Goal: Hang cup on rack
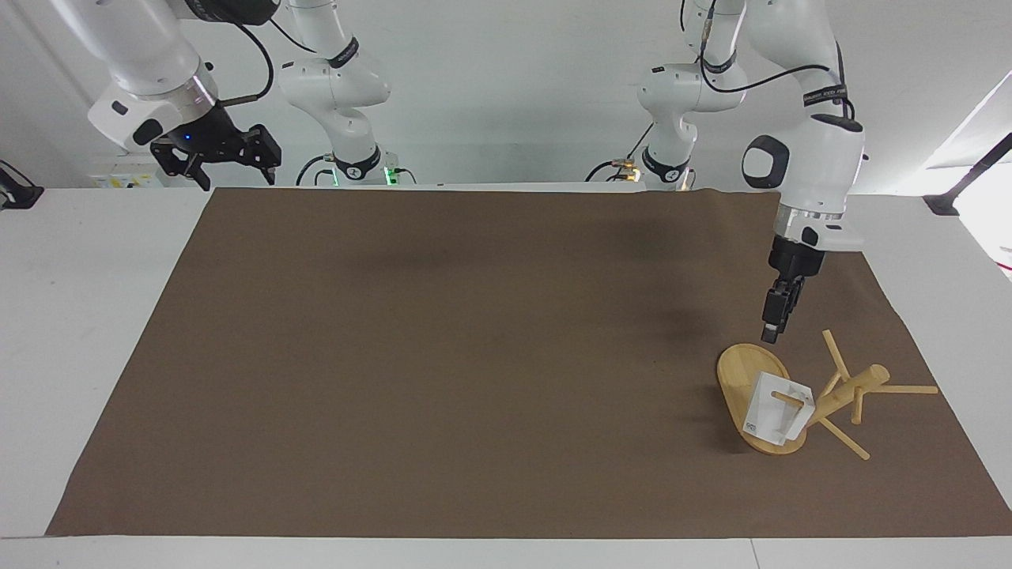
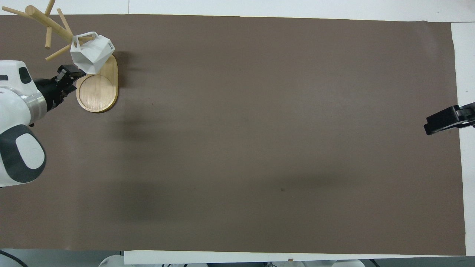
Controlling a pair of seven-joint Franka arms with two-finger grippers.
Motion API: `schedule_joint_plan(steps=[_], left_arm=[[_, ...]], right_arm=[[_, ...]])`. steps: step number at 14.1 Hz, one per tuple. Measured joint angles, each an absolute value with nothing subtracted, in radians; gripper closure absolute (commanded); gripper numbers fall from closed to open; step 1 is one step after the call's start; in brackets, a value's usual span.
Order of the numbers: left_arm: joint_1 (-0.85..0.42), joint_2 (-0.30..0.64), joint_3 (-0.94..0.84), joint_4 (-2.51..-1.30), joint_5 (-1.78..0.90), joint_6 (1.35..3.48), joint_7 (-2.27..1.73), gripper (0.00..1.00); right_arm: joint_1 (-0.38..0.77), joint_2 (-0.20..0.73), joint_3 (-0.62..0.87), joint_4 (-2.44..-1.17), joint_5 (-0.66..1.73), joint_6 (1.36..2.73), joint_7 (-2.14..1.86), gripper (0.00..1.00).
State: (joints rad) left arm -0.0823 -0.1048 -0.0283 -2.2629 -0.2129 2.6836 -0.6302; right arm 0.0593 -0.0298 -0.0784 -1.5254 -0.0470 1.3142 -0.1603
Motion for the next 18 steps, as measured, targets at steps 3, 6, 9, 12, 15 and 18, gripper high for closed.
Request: schedule_joint_plan(steps=[3,6,9,12,15,18], left_arm=[[-0.069,-0.137,-0.021,-2.149,-0.205,2.413,-0.589,0.0],[-0.03,-0.136,-0.018,-2.02,-0.119,2.11,-0.472,0.0],[-0.012,-0.12,-0.017,-1.879,-0.052,1.842,-0.337,0.0],[0.007,-0.071,-0.017,-1.747,-0.018,1.661,-0.197,0.0],[0.003,-0.026,-0.03,-1.67,0.026,1.566,-0.129,0.0],[0.001,0.009,-0.036,-1.604,0.037,1.502,-0.06,0.0]], right_arm=[[0.059,-0.03,-0.078,-1.525,-0.047,1.315,-0.16,0.0],[0.057,-0.03,-0.08,-1.525,-0.047,1.315,-0.156,0.0],[0.055,-0.03,-0.082,-1.525,-0.047,1.318,-0.109,0.0],[0.055,-0.03,-0.082,-1.525,-0.047,1.32,-0.089,0.0],[0.055,-0.03,-0.082,-1.525,-0.047,1.321,-0.088,0.0],[0.055,-0.03,-0.082,-1.525,-0.047,1.321,-0.088,0.0]])
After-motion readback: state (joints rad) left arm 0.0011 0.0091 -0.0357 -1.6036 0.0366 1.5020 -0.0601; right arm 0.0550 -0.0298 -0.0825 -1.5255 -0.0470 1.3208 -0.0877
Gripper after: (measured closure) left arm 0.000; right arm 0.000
